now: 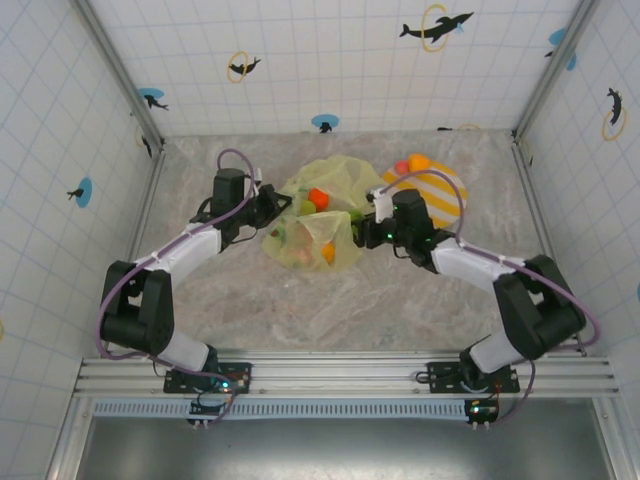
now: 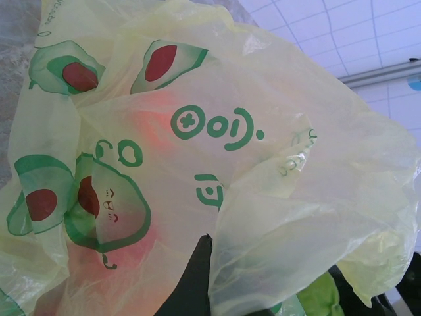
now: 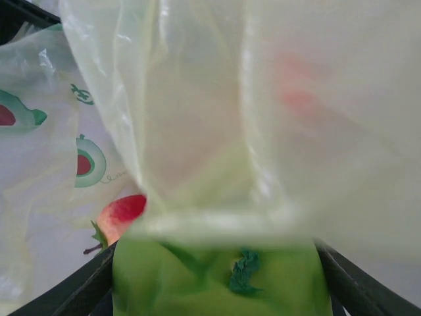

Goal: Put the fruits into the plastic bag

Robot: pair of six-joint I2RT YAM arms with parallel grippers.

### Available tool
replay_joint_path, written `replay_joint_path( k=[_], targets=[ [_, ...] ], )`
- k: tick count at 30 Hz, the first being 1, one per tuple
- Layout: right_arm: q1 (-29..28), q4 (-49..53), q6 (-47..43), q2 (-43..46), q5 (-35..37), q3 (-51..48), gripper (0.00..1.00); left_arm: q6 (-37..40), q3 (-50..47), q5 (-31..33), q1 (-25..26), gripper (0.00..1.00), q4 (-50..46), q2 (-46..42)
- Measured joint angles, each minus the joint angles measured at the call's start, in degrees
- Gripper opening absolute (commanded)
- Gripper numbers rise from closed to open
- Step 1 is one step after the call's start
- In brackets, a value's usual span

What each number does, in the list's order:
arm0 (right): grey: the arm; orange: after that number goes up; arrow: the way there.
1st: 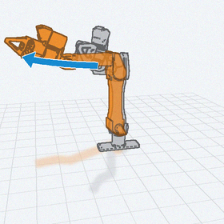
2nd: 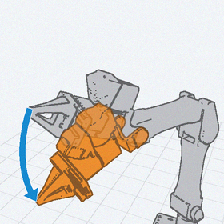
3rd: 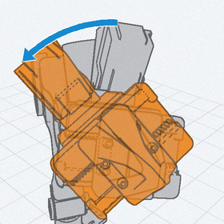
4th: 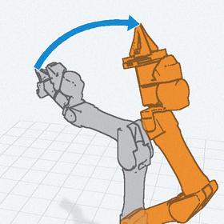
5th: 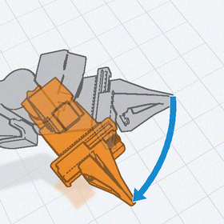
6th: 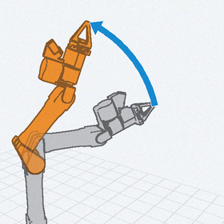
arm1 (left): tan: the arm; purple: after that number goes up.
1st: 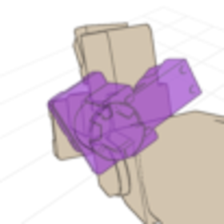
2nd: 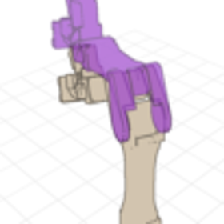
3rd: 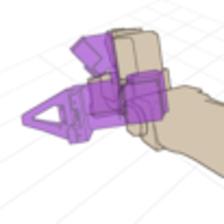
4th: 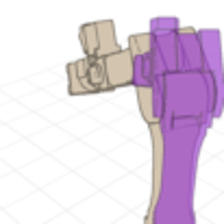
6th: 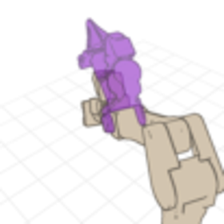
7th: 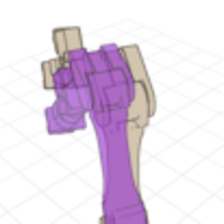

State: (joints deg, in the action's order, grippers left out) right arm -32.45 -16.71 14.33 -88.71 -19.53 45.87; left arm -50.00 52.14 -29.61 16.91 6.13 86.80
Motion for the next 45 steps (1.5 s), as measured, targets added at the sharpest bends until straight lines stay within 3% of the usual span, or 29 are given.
replay_joint_path(
  k=[9,17,24,34,45],
  targets=[
    [-4.15,-6.40,2.16,-12.04,4.22,6.56,0.67,-0.11,0.00,-0.13,-0.09,0.00,0.00,0.00],
    [-4.26,-8.24,3.85,-15.54,16.31,7.45,0.75,-0.68,0.00,-0.44,-0.09,0.00,0.00,0.00],
    [-3.72,-7.56,4.13,-18.47,18.08,11.45,0.82,-1.03,0.00,-0.44,-0.09,0.00,0.00,0.00],
    [-0.52,-6.25,4.44,-15.41,15.78,9.49,0.84,-1.03,0.00,-0.44,-0.09,0.00,0.00,0.00],
    [5.84,-1.97,5.31,1.07,-1.70,0.31,0.84,-1.03,0.00,-0.44,-0.09,0.00,0.00,0.00]
  ],
)
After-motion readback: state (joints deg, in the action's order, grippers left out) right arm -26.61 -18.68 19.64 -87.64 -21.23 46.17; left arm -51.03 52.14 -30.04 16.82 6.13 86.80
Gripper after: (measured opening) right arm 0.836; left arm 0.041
